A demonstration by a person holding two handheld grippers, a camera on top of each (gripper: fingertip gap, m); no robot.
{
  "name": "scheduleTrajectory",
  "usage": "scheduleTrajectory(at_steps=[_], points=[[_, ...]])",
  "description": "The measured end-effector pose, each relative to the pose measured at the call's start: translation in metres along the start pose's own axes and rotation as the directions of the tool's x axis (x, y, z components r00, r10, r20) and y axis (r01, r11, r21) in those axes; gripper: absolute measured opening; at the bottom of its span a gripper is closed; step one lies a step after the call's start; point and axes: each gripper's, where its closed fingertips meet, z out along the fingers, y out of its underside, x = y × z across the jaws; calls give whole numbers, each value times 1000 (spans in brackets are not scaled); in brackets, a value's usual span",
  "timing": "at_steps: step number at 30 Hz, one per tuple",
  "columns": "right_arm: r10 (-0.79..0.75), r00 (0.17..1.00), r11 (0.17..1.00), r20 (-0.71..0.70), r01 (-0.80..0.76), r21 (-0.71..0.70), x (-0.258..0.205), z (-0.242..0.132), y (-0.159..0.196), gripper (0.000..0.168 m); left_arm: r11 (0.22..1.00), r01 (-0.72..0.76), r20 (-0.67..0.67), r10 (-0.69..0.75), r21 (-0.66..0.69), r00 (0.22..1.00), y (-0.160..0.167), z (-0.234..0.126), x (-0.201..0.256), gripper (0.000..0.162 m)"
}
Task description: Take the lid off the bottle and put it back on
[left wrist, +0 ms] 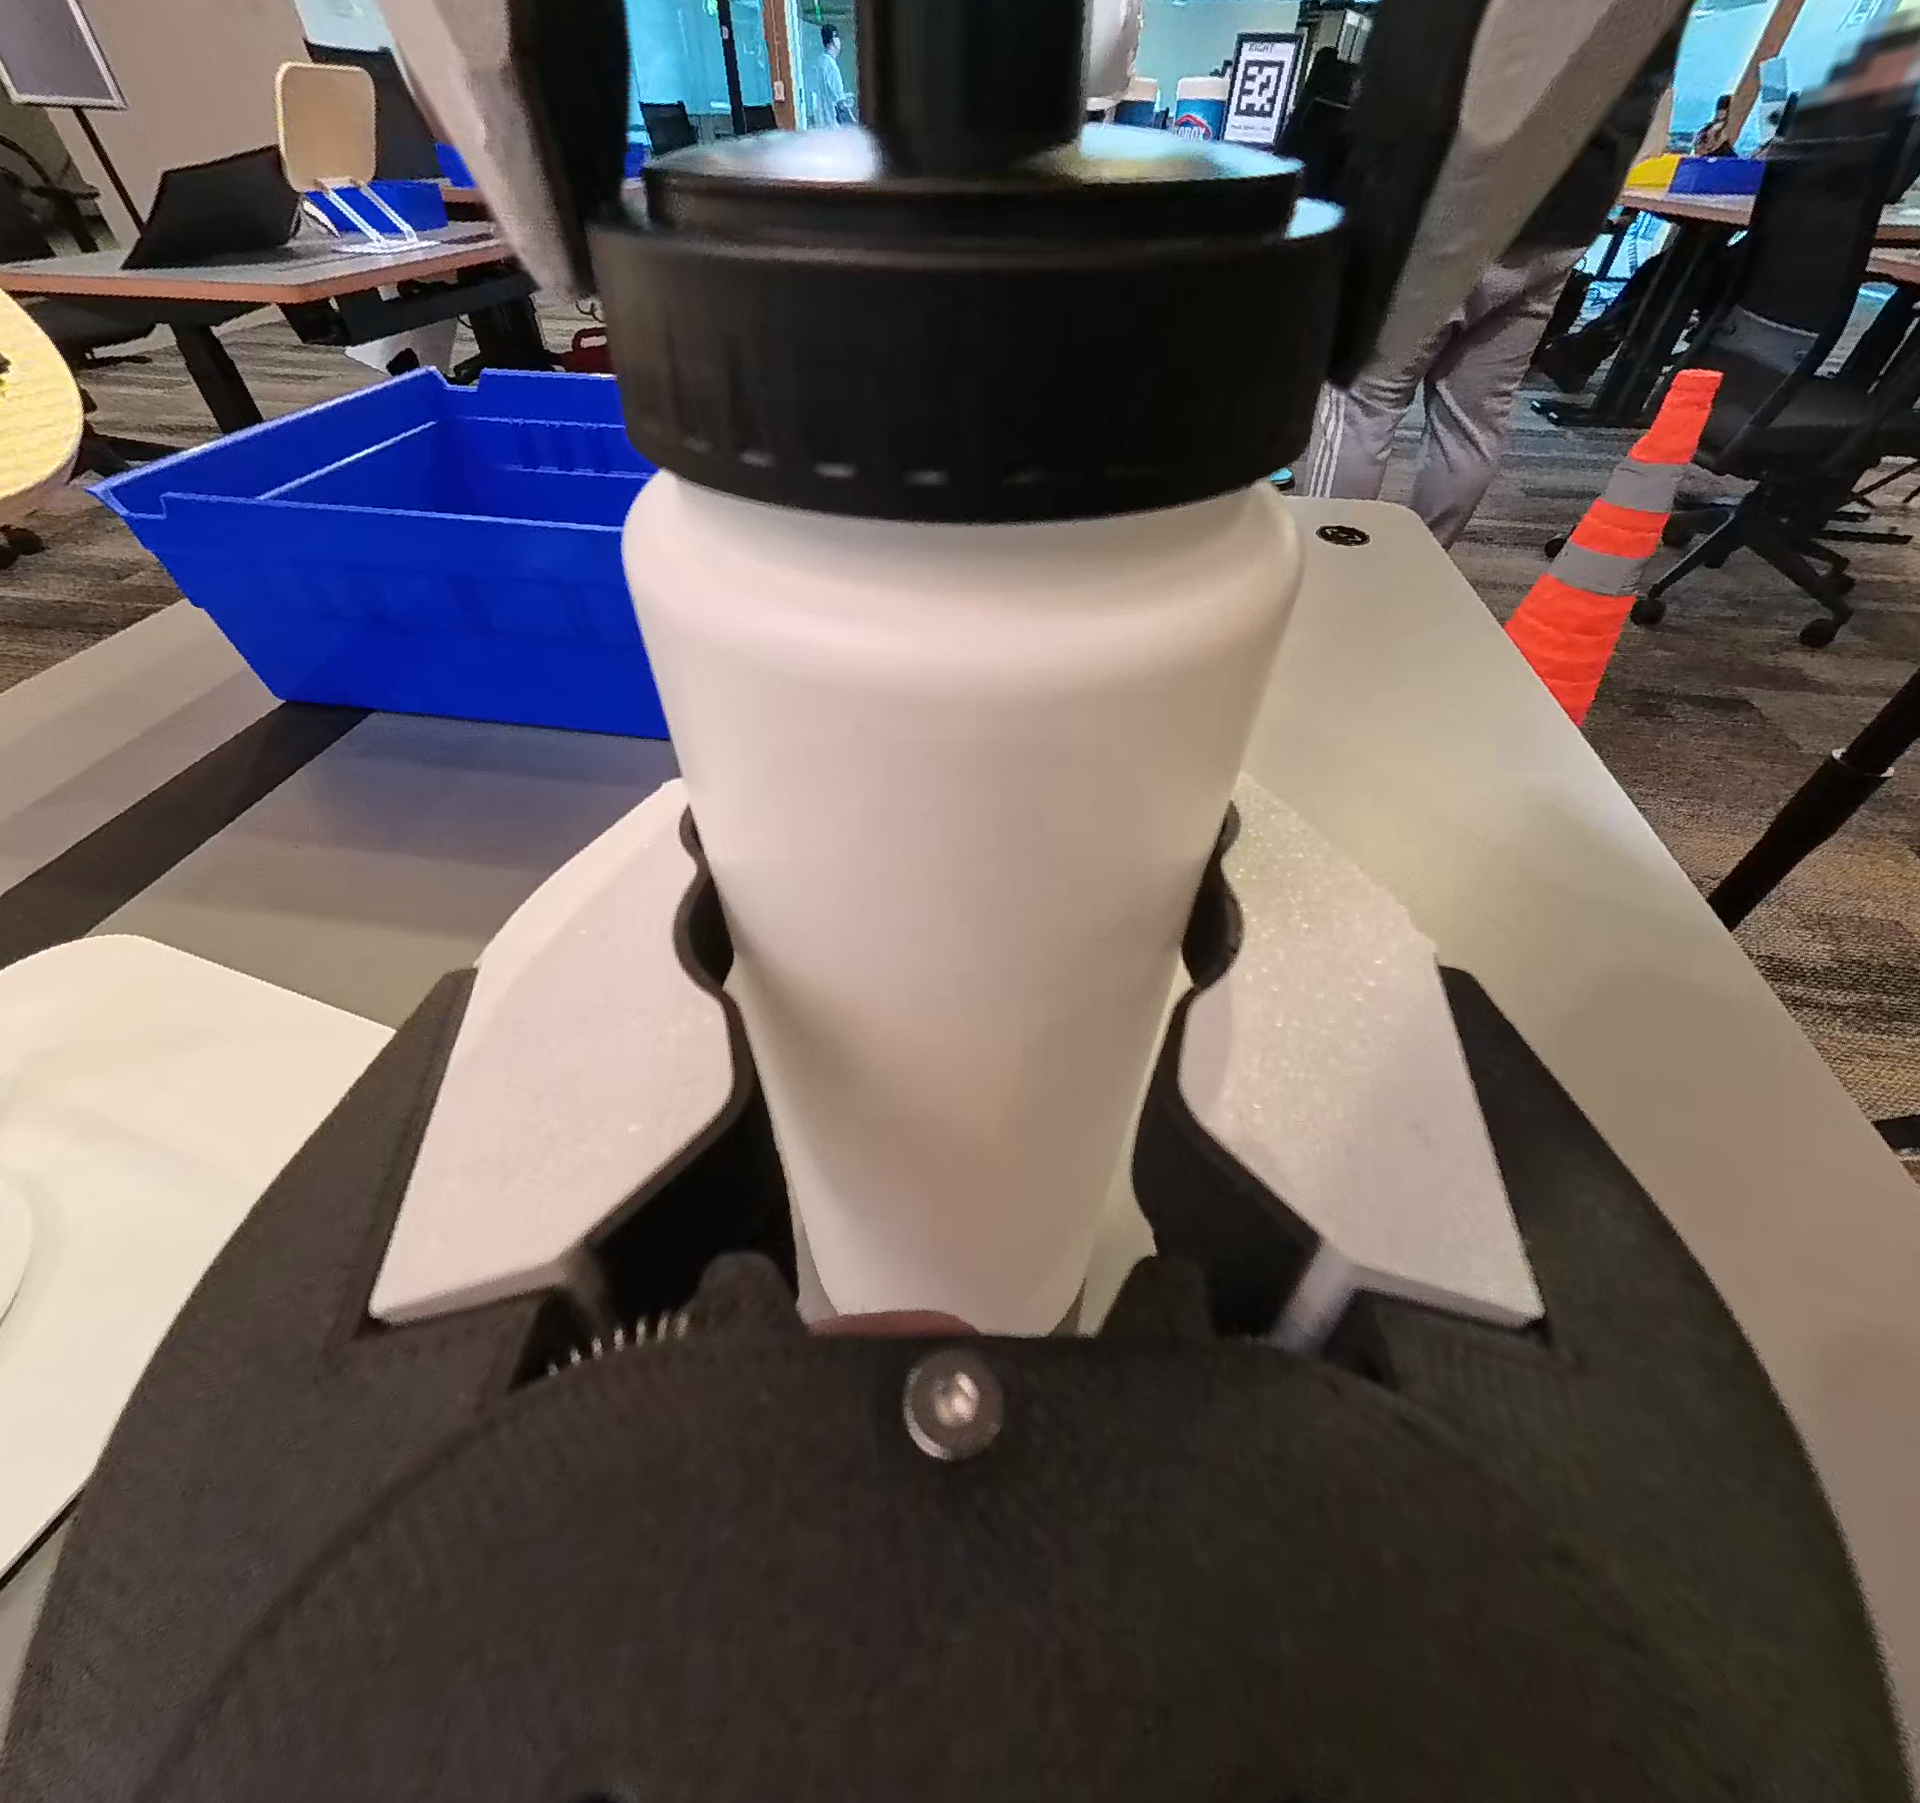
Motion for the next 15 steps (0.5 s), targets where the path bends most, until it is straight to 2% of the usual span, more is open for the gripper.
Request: scheduleTrajectory(at_steps=[2,4,6,8,10,13,15], points=[[191,981,982,20,-191,3,0,0,0,69,1000,1,2,-1,1,1000,0,0,0,87],[406,913,913,38,-408,34,0,1,-1,69,1000,-1,2,1,1,1000,0,0,0,87],[460,888,884,25,-460,79,0,1,-3,69,1000,-3,2,3,2,1000,0,0,0,87],[387,922,919,26,-388,73,-1,0,0,71,1000,-2,1,2,0,1000,0,0,0,87],[270,963,960,8,-270,71,3,-2,2,97,1000,-2,1,2,1,1000,0,0,0,87],[43,999,998,-17,-42,48,7,-4,4,96,1000,-2,1,2,0,1000,0,0,0,87],[-65,998,997,9,65,30,4,-4,4,88,1000,-2,1,2,0,1000,0,0,0,87]])
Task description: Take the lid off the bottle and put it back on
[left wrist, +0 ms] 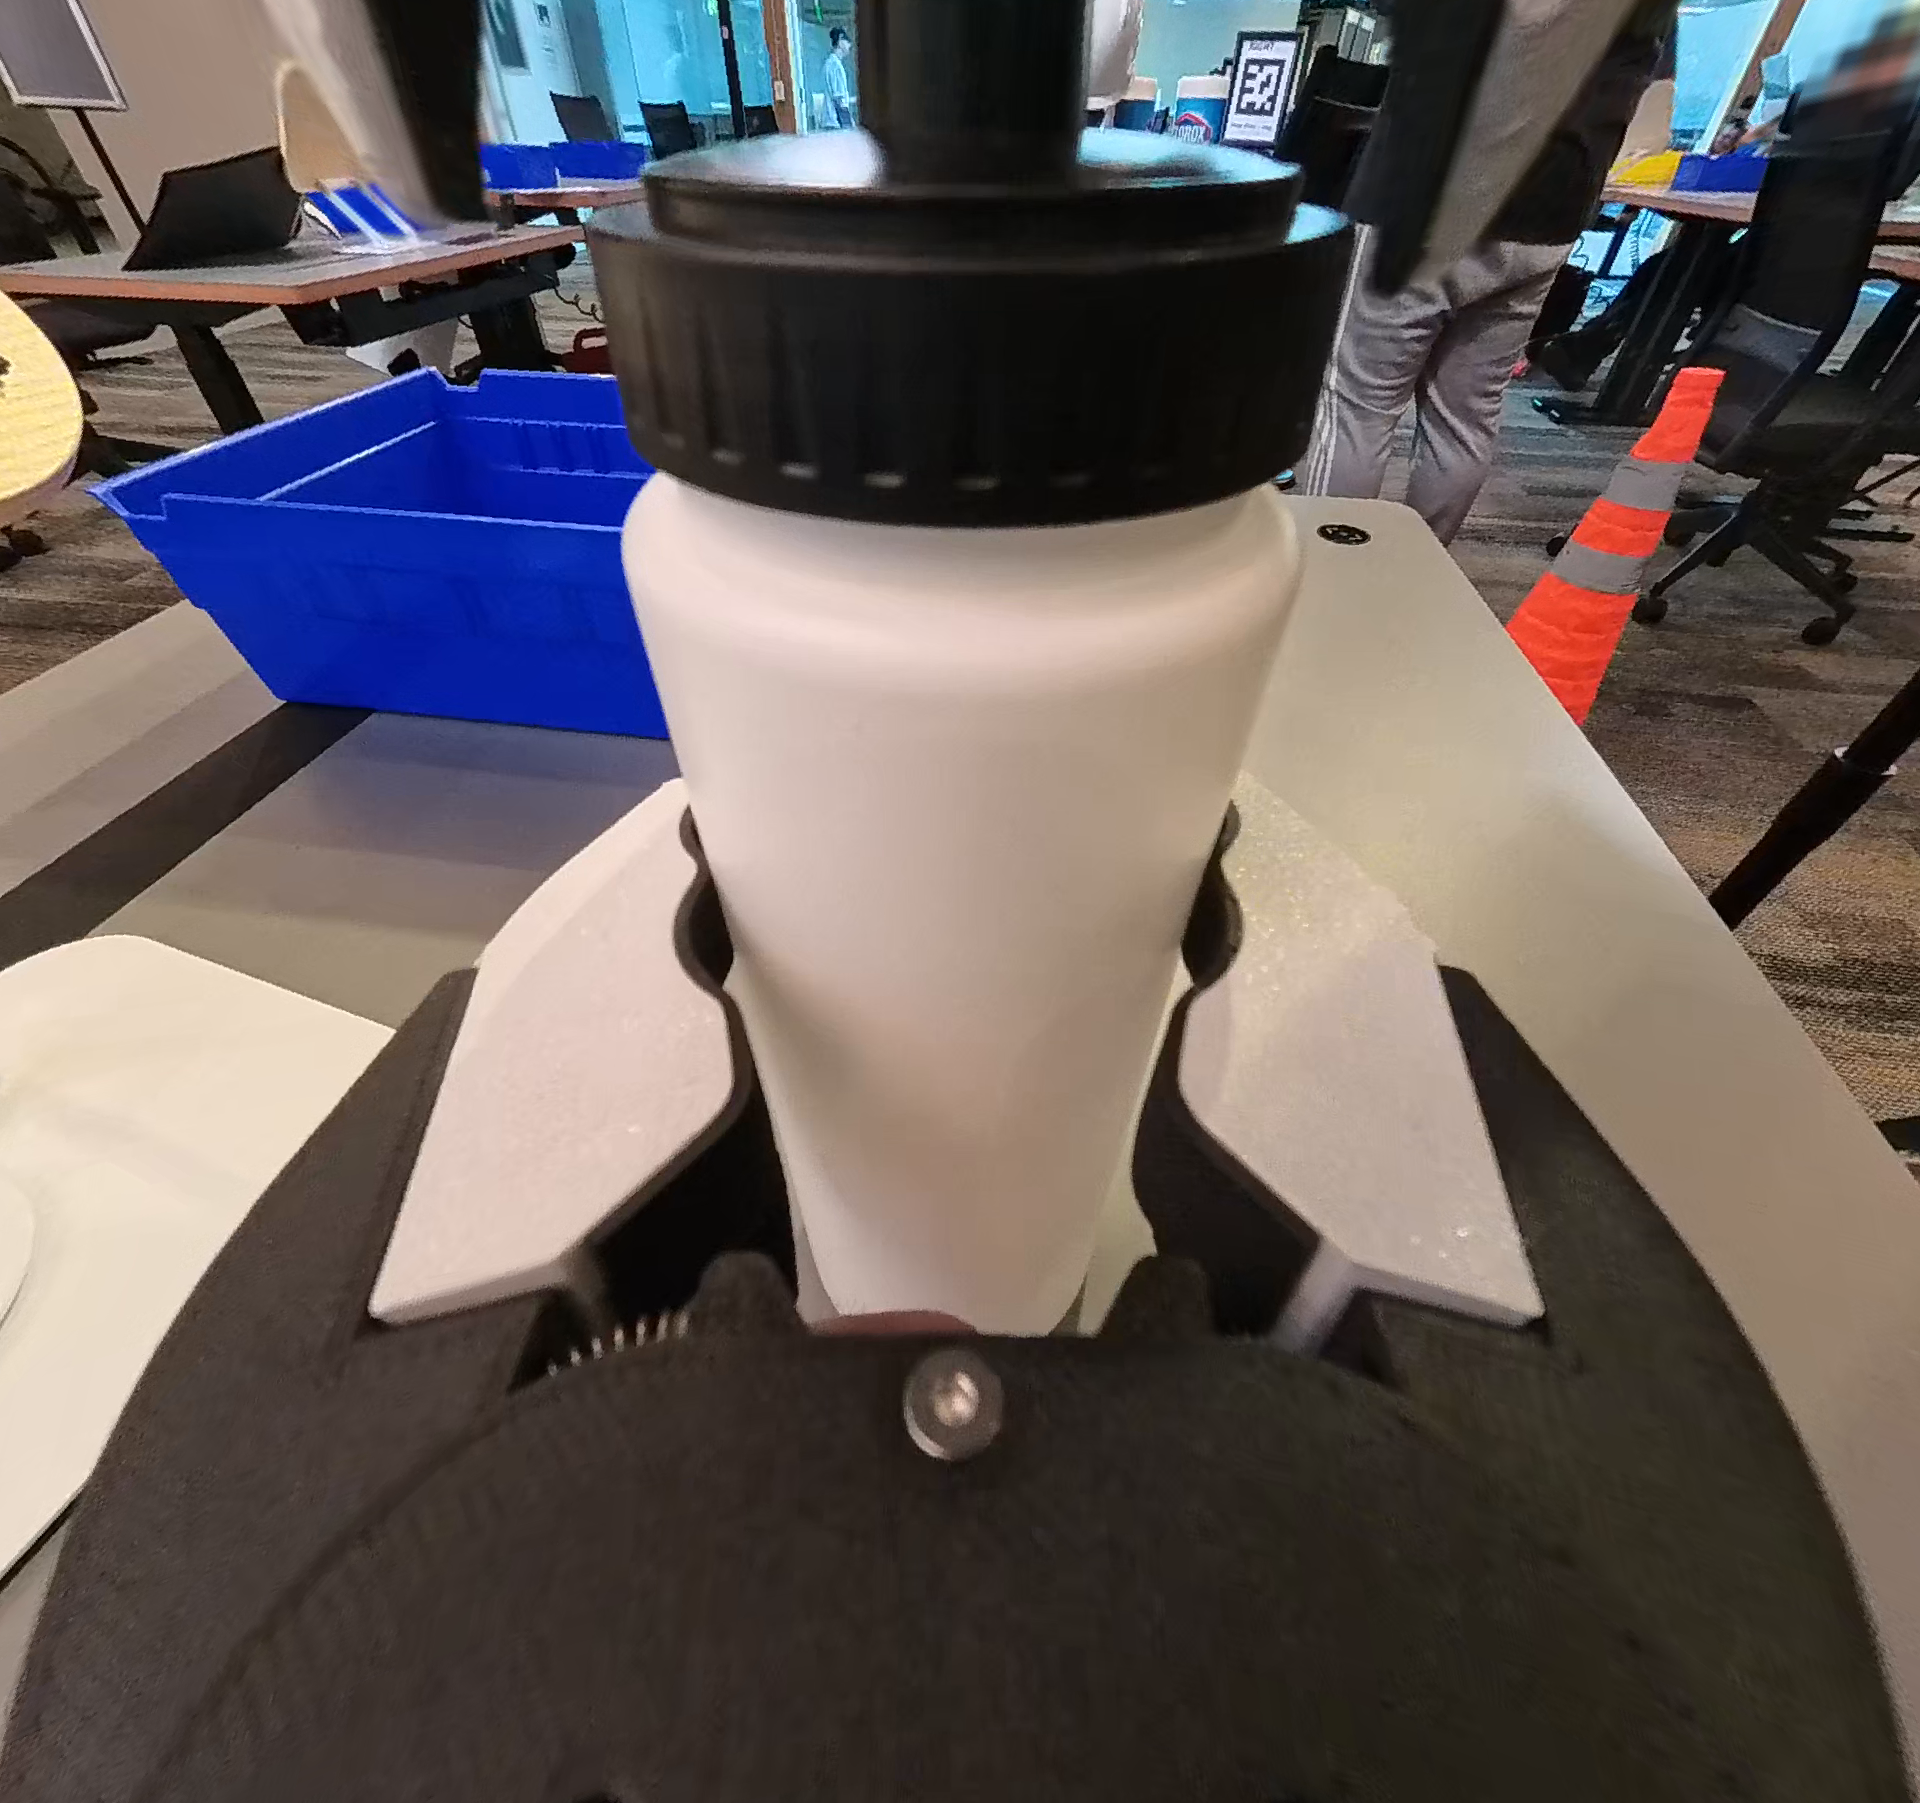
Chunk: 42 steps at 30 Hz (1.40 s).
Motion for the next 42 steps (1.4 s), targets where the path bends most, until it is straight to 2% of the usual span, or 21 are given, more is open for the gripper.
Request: scheduleTrajectory(at_steps=[3,5,7,10,12,13,15,16,18,20,24,26,28,30,32,34,37,38,39,42], points=[[-78,996,996,39,80,-35,-3,3,2,69,1000,0,0,0,0,1000,0,0,0,87],[-50,998,998,43,52,-38,-3,4,2,69,1000,0,0,0,0,1000,0,0,0,87],[130,989,991,64,-127,-47,-5,4,2,69,1000,2,2,-2,1,1000,0,0,0,87],[464,883,885,72,-465,-15,-7,4,1,69,1000,2,2,-2,1,1000,0,1,0,87],[520,853,853,48,-521,22,-8,4,0,69,1000,-3,-2,3,4,1000,0,0,1,87],[513,857,857,45,-515,34,-8,4,-1,69,1000,-5,-2,5,3,1000,0,0,1,87],[403,914,914,34,-404,26,-7,3,2,71,1000,-1,-1,1,0,1000,0,1,1,87],[331,944,943,5,-331,38,-2,2,3,85,1000,-2,-1,2,0,1000,0,1,1,87],[177,984,984,-31,-176,33,3,-1,4,94,1000,-2,-1,2,-1,1000,0,0,1,87],[48,999,999,-8,-48,24,2,0,2,93,1000,-2,-1,2,0,1000,0,0,1,87],[-104,994,994,32,104,-19,-4,4,3,70,1000,-1,-1,1,1,1000,0,1,1,87],[-106,994,994,34,106,-22,-4,5,2,70,1000,-1,-1,1,1,1000,0,0,1,87],[-42,999,999,35,43,-30,-4,5,3,70,1000,1,0,-1,1,1000,0,1,1,87],[144,988,989,50,-143,-39,-5,6,3,70,1000,1,2,-1,3,1000,0,1,0,87],[392,918,920,57,-391,-22,-7,6,3,70,1000,0,4,0,1,1000,0,1,0,87],[511,858,858,54,-513,27,-8,6,0,70,1000,-3,3,3,3,1000,0,0,1,87],[433,900,900,57,-435,36,-8,6,2,75,1000,0,1,0,1,1000,0,1,1,87],[370,929,928,26,-371,27,-4,6,5,101,1000,0,0,0,2,1000,0,1,1,87],[296,955,955,-21,-295,7,3,4,9,110,1000,0,0,0,2,1000,0,1,1,87],[80,996,996,-38,-81,-25,6,3,8,101,1000,-1,1,1,1,1000,0,1,1,87]])
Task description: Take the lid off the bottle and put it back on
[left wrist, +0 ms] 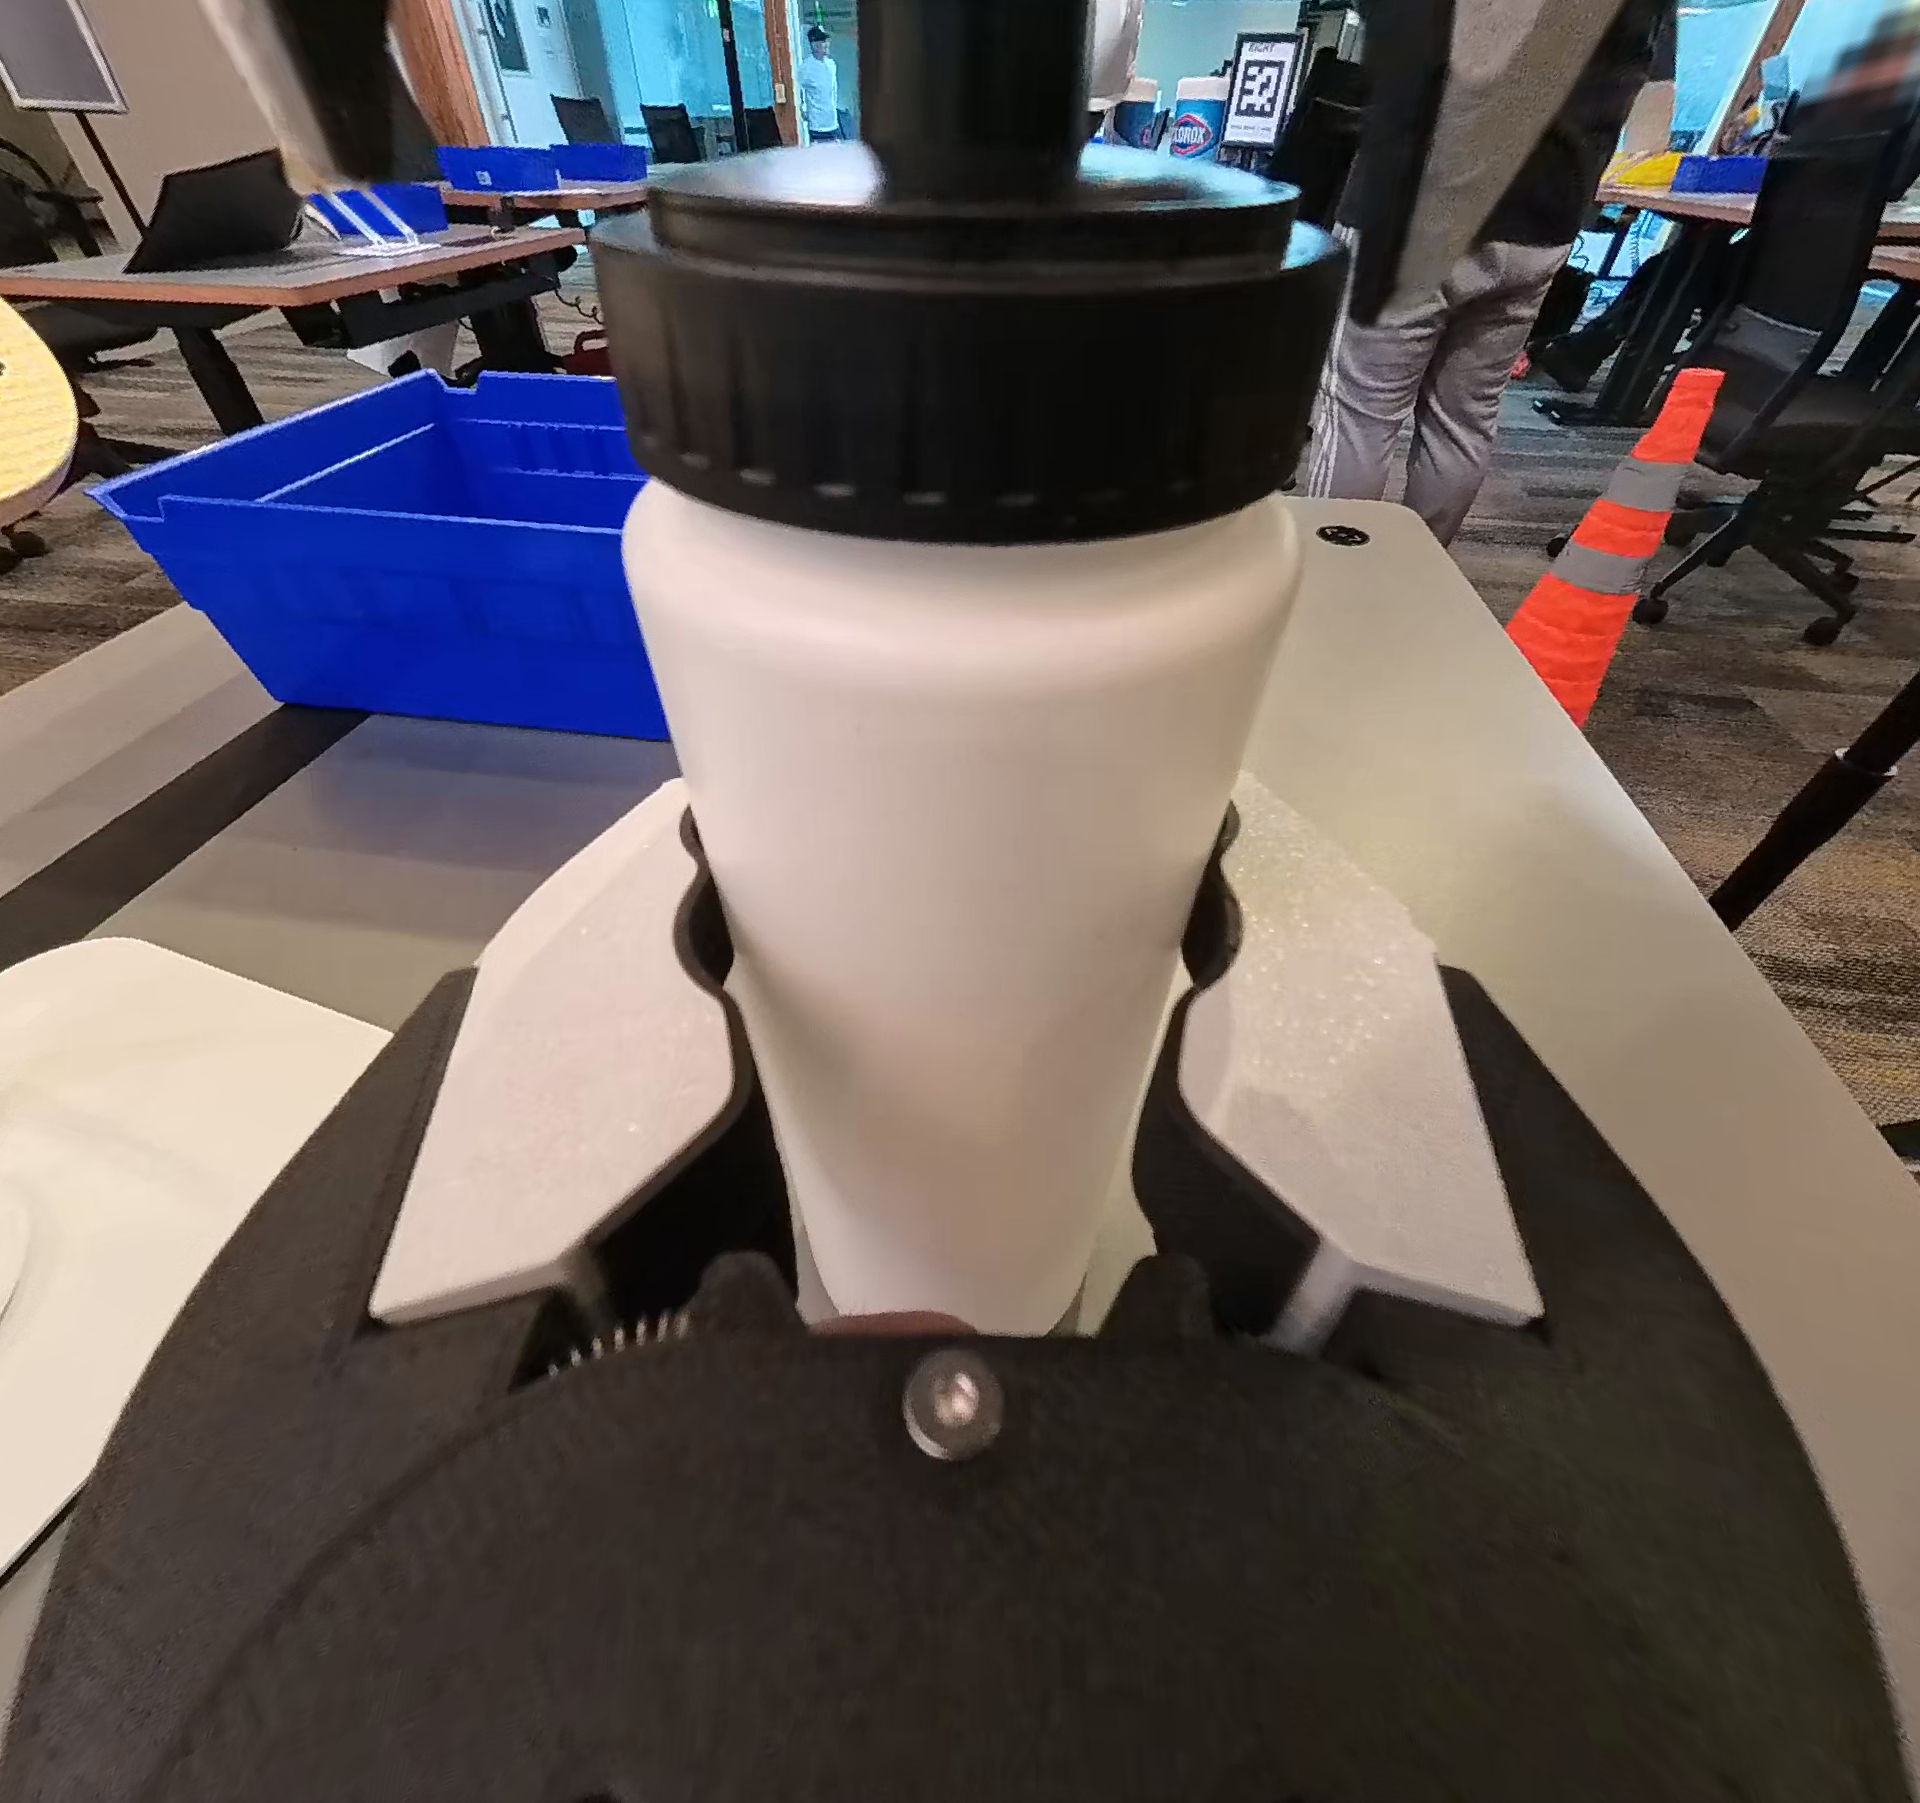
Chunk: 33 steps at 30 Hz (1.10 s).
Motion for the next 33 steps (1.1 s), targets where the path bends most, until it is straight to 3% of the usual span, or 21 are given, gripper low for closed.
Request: scheduleTrajectory(at_steps=[4,6,9,11,13,15,17,22,24,26,28,31,33], points=[[-142,989,989,49,144,-39,-9,3,-4,74,1000,1,-1,-1,1,1000,0,0,0,87],[-116,991,991,59,120,-55,-11,3,-3,72,1000,1,0,-1,1,1000,0,0,0,87],[160,983,986,94,-155,-66,-12,4,-3,70,1000,5,1,-5,1,1000,0,1,0,87],[375,921,927,104,-372,-45,-14,4,-4,70,1000,4,1,-4,2,1000,0,1,0,87],[417,904,908,93,-418,-9,-15,4,-6,70,1000,0,1,0,3,1000,0,0,0,87],[355,930,934,95,-356,-5,-13,4,-4,70,1000,1,2,-1,0,1000,0,1,0,87],[236,971,972,29,-236,-6,-2,2,-1,97,1000,0,0,0,1,1000,0,0,0,87],[-89,996,995,25,90,-52,-6,5,-1,91,1000,0,0,0,1,1000,0,0,0,87],[-125,991,990,53,128,-64,-11,8,-2,73,1000,-1,-1,1,2,1000,0,0,0,87],[-57,997,996,59,61,-72,-12,8,-1,73,1000,2,2,-2,0,1000,0,1,0,87],[155,984,985,89,-147,-86,-13,8,1,73,1000,5,2,-5,0,1000,0,1,0,87],[431,898,902,92,-426,-68,-17,8,-2,73,1000,1,2,-1,3,1000,0,1,0,87],[440,893,898,93,-437,-53,-17,8,-2,73,1000,-1,0,1,1,1000,0,1,1,87]])
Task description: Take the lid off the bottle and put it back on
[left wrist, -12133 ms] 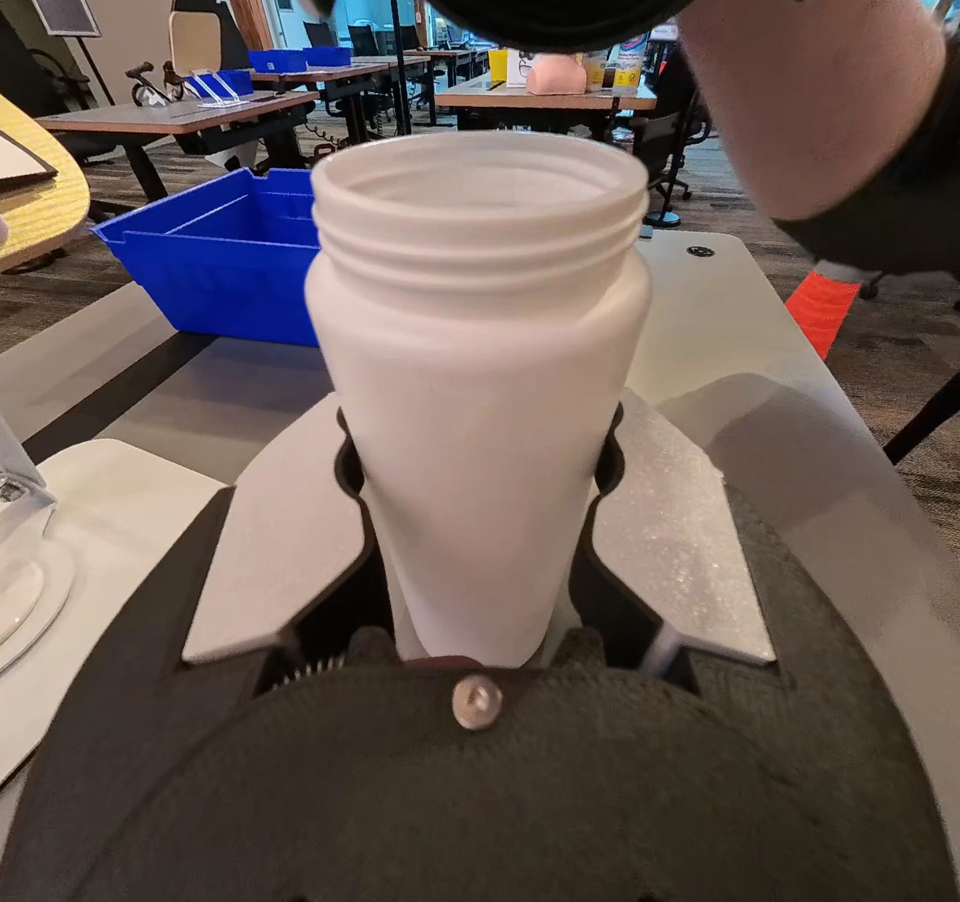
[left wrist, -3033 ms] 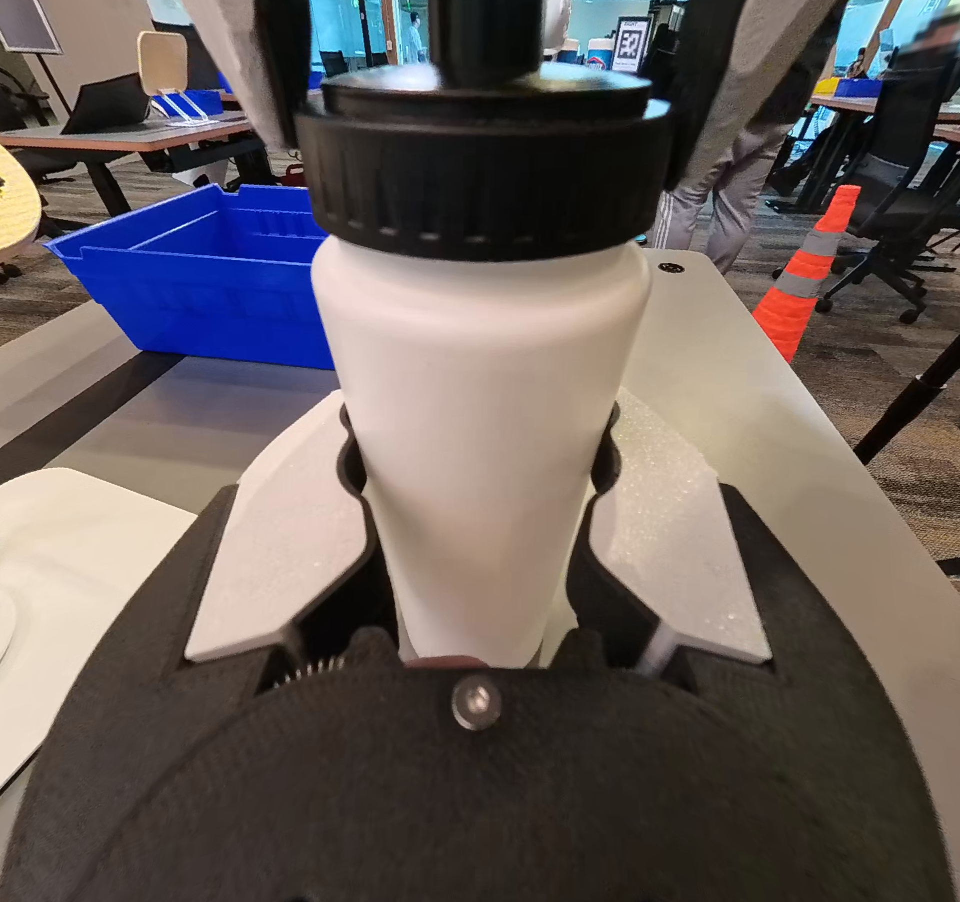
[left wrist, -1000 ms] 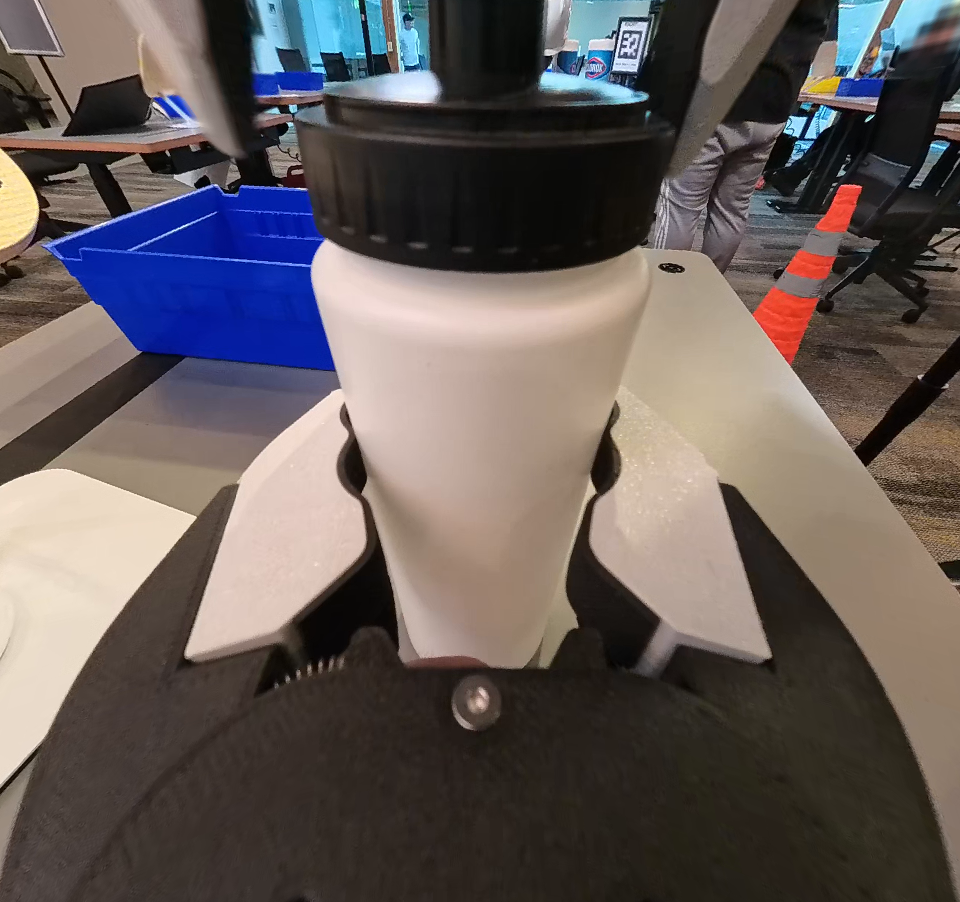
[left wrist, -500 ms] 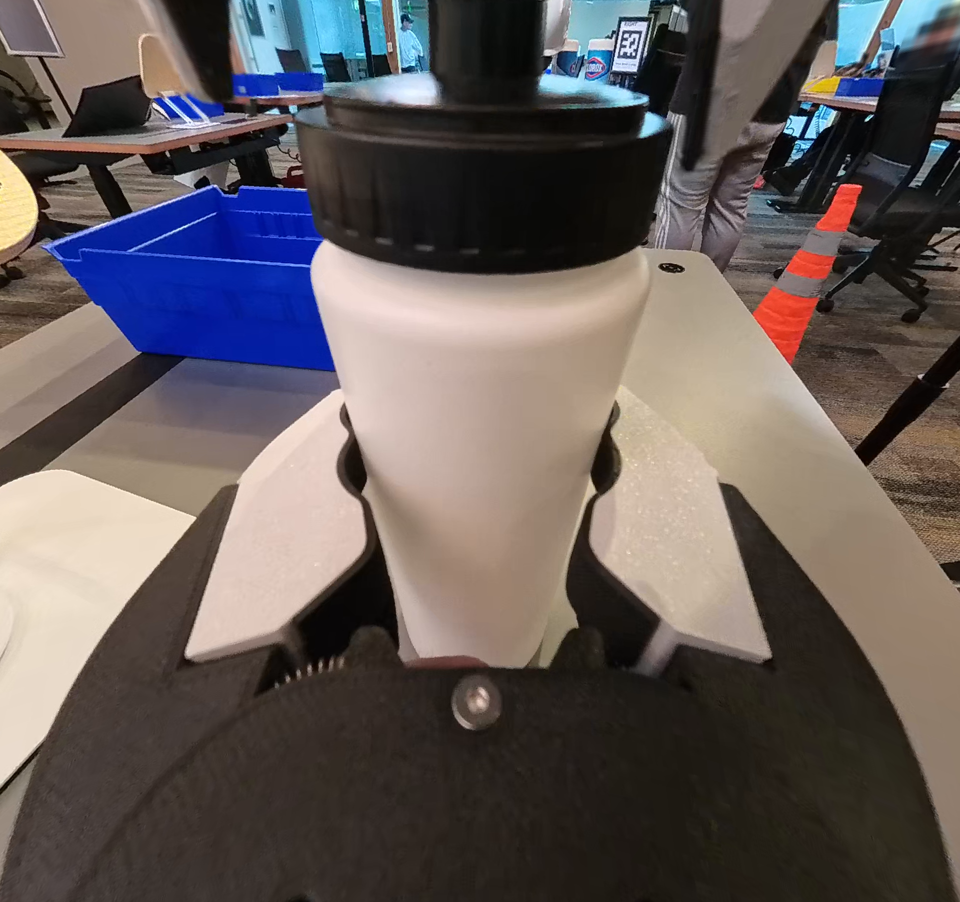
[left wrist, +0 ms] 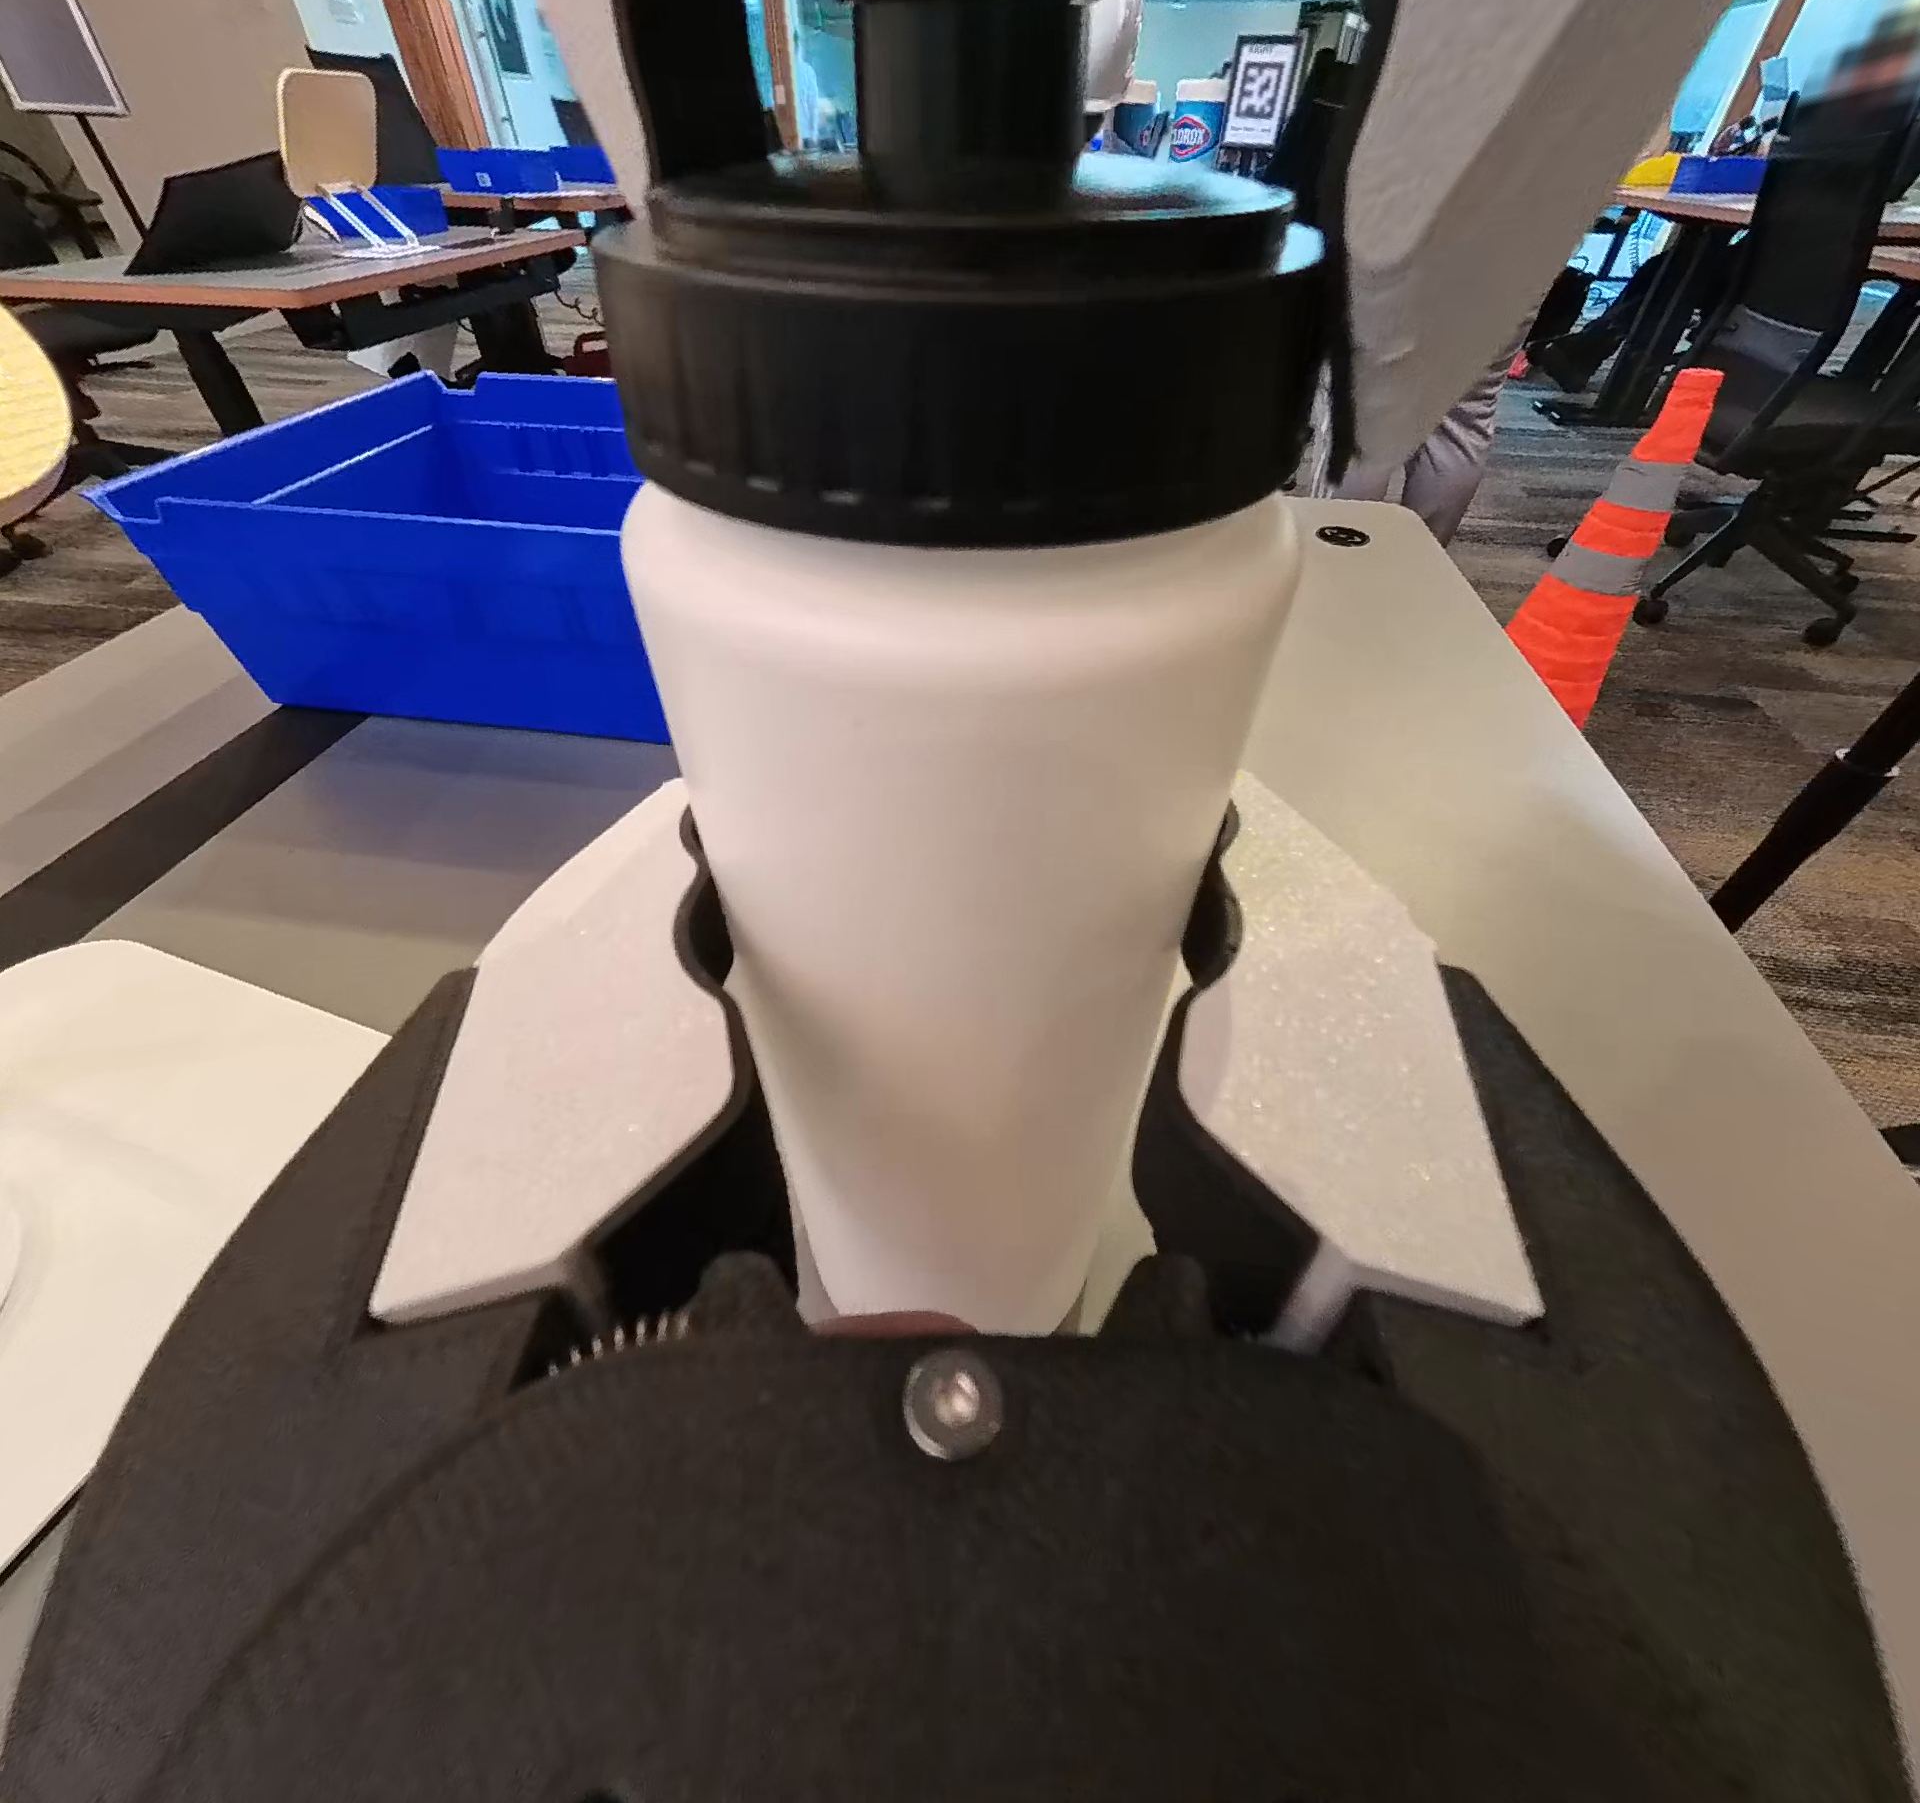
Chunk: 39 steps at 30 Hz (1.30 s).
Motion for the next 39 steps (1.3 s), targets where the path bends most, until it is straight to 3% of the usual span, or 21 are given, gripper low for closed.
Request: scheduleTrajectory(at_steps=[2,3,6,9,10,12,15,18,20,25,28,31,33,37,39], points=[[-105,994,994,6,105,-32,2,-1,3,73,1000,0,-2,0,1,1000,0,0,1,87],[-163,986,986,-22,162,-32,7,-3,2,87,1000,-2,-4,2,1,1000,0,0,1,87],[-373,925,928,-67,370,-51,10,-6,0,96,1000,-1,-4,1,1,1000,0,0,1,87],[-491,869,870,-60,485,-84,6,-1,0,83,1000,0,-4,0,2,1000,0,0,1,87],[-507,860,860,-61,501,-94,6,1,1,74,1000,0,-4,0,2,1000,0,0,0,87],[-467,883,882,-52,461,-96,6,1,1,73,1000,1,-4,-1,2,1000,0,0,0,87],[-208,978,975,-13,207,-84,4,1,3,74,1000,4,-3,-4,4,1000,0,1,0,87],[-32,999,998,-3,32,-58,1,1,4,74,1000,1,-4,-1,3,1000,0,2,1,87],[-79,997,994,5,79,-72,1,1,5,74,1000,0,-4,0,5,1000,0,2,2,87],[-391,919,920,-60,388,-51,8,-4,-3,86,1000,-1,-8,1,5,1000,0,1,2,87],[-505,862,863,-48,503,-55,3,-2,-4,74,1000,0,-8,0,5,1000,0,1,2,87],[-519,854,854,-46,515,-66,2,-2,-4,72,1000,-1,-8,1,5,1000,0,1,2,87],[-452,891,891,-37,449,-67,2,-2,-3,72,1000,1,-8,-1,5,1000,0,1,2,87],[-56,998,997,11,56,-48,0,-1,-3,72,1000,1,-8,-1,6,1000,0,1,2,87],[-16,1000,1000,10,17,-27,0,-1,-4,72,1000,1,-7,-1,5,1000,0,1,2,87]])
